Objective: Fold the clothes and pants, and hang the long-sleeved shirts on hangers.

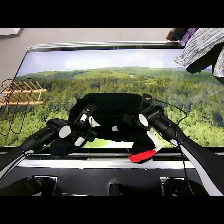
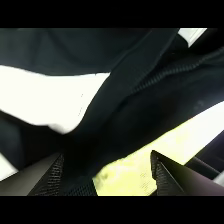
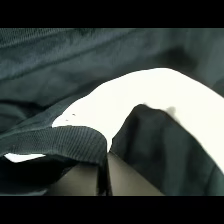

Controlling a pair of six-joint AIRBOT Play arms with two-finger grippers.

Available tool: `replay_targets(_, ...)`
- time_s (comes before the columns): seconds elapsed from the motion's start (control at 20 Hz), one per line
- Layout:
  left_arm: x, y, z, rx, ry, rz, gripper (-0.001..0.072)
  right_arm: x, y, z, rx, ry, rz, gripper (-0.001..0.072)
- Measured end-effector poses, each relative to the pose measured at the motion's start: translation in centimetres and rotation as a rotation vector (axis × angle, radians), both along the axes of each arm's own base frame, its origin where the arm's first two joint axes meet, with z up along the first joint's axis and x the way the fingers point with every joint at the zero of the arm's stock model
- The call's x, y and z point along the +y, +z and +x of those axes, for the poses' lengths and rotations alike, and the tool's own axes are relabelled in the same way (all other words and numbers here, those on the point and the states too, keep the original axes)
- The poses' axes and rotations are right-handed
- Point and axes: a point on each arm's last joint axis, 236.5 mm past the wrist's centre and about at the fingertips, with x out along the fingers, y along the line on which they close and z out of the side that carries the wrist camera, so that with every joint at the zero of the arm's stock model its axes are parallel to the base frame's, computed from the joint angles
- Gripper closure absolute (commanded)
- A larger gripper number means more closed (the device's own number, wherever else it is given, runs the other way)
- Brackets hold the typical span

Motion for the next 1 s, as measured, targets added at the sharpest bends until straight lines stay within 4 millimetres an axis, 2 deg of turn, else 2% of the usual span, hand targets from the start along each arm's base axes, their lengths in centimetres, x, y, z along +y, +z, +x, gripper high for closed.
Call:
replay_targets(0.1, -0.1, -0.6, 0.9, -0.031, 0.003, 0.012, 0.011, 0.2, 0.2, -0.4, 0.015, -0.006, 0.014, 0.0673)
replay_targets(0.15, -0.1, -0.9, 1.4, -0.044, 0.019, 0.013, 0.0158, 0.3, 0.4, -0.6, 0.019, -0.008, 0.022, 0.0673)
replay_targets(0.2, 0.0, -1.2, 1.9, -0.053, 0.035, 0.015, 0.027, 0.4, 0.6, -0.7, 0.02, -0.01, 0.028, 0.0673)
replay_targets(0.3, 0.2, -1.9, 2.7, -0.058, 0.079, 0.014, 0.0672, 0.5, 1.2, -0.9, 0.02, -0.012, 0.04, 0.0673)
replay_targets(0.45, 0.4, -1.8, 4.0, -0.049, 0.18, -0.014, 0.0677, 0.5, 2.2, -1.3, 0.017, -0.014, 0.054, 0.0673)
replay_targets(0.55, 0.7, -0.6, 5.3, -0.041, 0.256, -0.039, 0.0677, 0.3, 2.8, -1.7, 0.016, -0.013, 0.055, 0.0673)
replay_targets(0.8, 1.4, 4.3, 8.7, -0.027, 0.367, -0.115, 0.0678, 0.1, 4.2, -2.2, 0.008, -0.012, 0.065, 0.0673)
replay_targets(1.0, 0.2, 7.9, 8.5, 0.073, 0.349, -0.211, 0.0678, 0.1, 6.2, -1.5, -0.03, 0.002, 0.066, 0.0674)
